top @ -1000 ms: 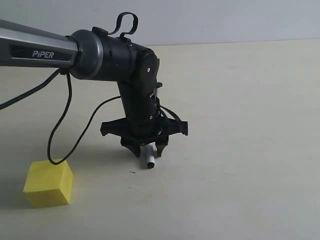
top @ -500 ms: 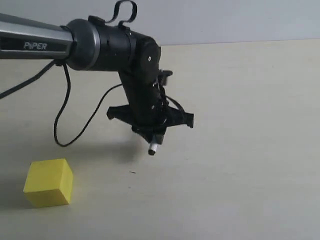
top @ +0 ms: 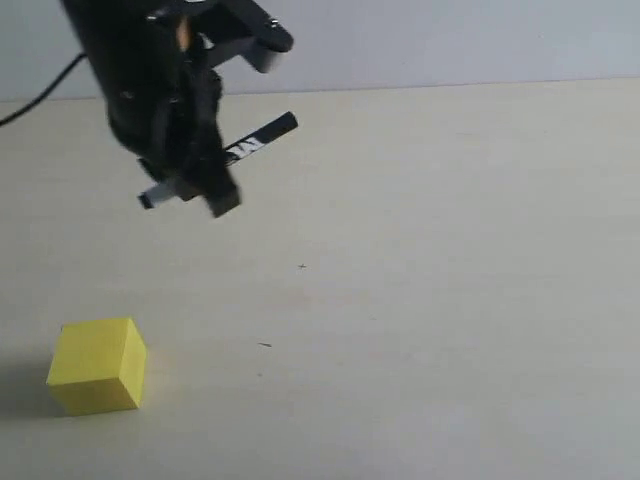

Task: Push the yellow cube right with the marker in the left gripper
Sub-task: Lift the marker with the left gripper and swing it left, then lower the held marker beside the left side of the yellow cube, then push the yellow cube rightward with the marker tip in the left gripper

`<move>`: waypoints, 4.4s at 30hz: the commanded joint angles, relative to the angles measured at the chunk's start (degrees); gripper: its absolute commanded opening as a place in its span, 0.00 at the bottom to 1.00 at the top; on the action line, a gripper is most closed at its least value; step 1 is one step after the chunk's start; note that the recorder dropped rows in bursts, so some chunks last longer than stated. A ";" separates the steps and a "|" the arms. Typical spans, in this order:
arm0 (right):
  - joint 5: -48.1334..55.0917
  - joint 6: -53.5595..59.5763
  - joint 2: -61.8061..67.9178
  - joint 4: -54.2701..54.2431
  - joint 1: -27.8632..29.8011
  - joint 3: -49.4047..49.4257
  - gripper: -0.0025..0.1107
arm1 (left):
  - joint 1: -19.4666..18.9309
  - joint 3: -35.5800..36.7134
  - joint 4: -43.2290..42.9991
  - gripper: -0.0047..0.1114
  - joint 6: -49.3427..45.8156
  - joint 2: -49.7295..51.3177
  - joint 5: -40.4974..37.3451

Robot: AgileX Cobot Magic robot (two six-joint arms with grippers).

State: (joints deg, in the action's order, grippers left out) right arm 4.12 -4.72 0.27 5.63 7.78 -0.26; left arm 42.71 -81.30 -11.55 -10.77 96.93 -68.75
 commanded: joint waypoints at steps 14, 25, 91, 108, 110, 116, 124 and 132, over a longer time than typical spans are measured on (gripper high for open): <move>-0.43 0.04 -0.27 0.10 -0.13 0.26 0.02 | -31.23 32.03 1.29 0.04 -48.97 -28.84 -1.22; -0.43 0.04 -0.27 0.10 -0.13 0.26 0.02 | -34.77 45.60 -2.54 0.04 -61.37 -23.44 18.78; -0.43 0.04 -0.27 0.10 -0.13 0.26 0.02 | -32.08 41.50 12.39 0.04 -61.62 -1.54 29.78; -0.43 0.04 -0.27 0.10 -0.13 0.26 0.02 | -33.56 40.05 11.11 0.04 -63.87 -1.54 21.82; -0.43 0.04 -0.27 0.10 -0.13 0.26 0.02 | -33.27 40.05 11.55 0.04 -63.87 -1.54 21.82; -0.43 0.04 -0.27 0.10 -0.13 0.26 0.02 | -29.91 39.77 14.05 0.04 -63.87 -1.54 24.58; -0.43 0.04 -0.27 0.10 -0.13 0.26 0.02 | -28.70 39.65 13.81 0.04 -63.71 -1.54 30.14; -0.43 0.04 -0.27 0.10 -0.13 0.26 0.02 | -31.62 39.65 13.53 0.04 -64.15 -1.54 31.76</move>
State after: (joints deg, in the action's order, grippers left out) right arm 4.03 -4.72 0.27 5.63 7.78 -0.26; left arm 11.01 -41.24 1.64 -74.54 95.36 -38.23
